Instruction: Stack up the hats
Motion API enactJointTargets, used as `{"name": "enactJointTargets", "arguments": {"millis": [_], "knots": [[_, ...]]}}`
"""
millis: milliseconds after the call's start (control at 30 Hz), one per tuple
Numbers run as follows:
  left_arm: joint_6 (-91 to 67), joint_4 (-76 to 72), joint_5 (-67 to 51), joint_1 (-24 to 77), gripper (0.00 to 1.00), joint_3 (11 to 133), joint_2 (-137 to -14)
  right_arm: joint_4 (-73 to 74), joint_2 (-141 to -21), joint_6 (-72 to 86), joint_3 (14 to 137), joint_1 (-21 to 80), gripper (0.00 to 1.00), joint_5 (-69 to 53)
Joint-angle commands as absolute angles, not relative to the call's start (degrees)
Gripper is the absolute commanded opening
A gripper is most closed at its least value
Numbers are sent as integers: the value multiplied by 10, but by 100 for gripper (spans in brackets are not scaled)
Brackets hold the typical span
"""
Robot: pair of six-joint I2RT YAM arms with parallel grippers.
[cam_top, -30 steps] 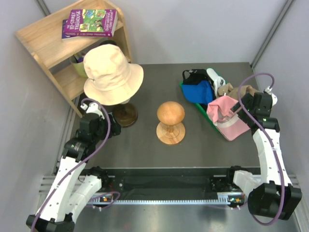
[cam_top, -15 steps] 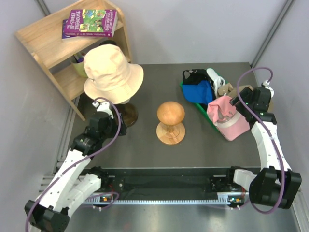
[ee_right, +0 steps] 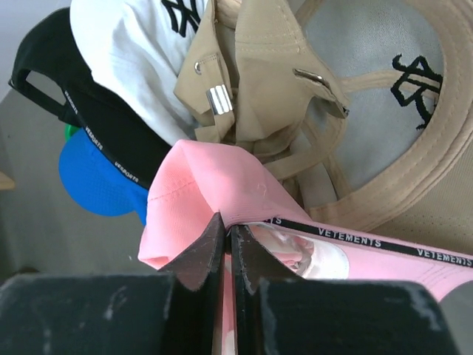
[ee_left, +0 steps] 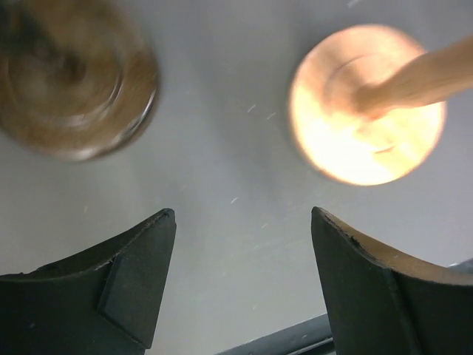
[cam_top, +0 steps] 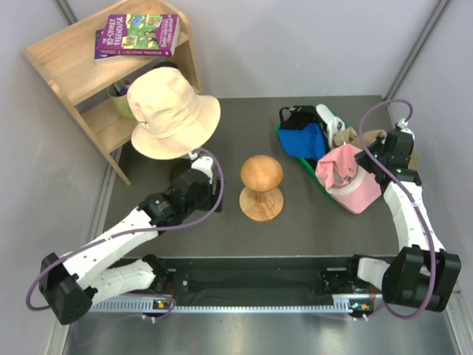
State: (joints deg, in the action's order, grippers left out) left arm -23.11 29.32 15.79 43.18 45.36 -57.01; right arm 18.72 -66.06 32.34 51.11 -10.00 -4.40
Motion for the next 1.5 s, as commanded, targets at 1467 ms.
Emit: {"name": "enactJointTargets", "arguments": {"millis": [1467], "knots": [[-149, 25, 125, 527, 86, 960, -959, 142, -657, 474, 823, 238, 0, 55]]}}
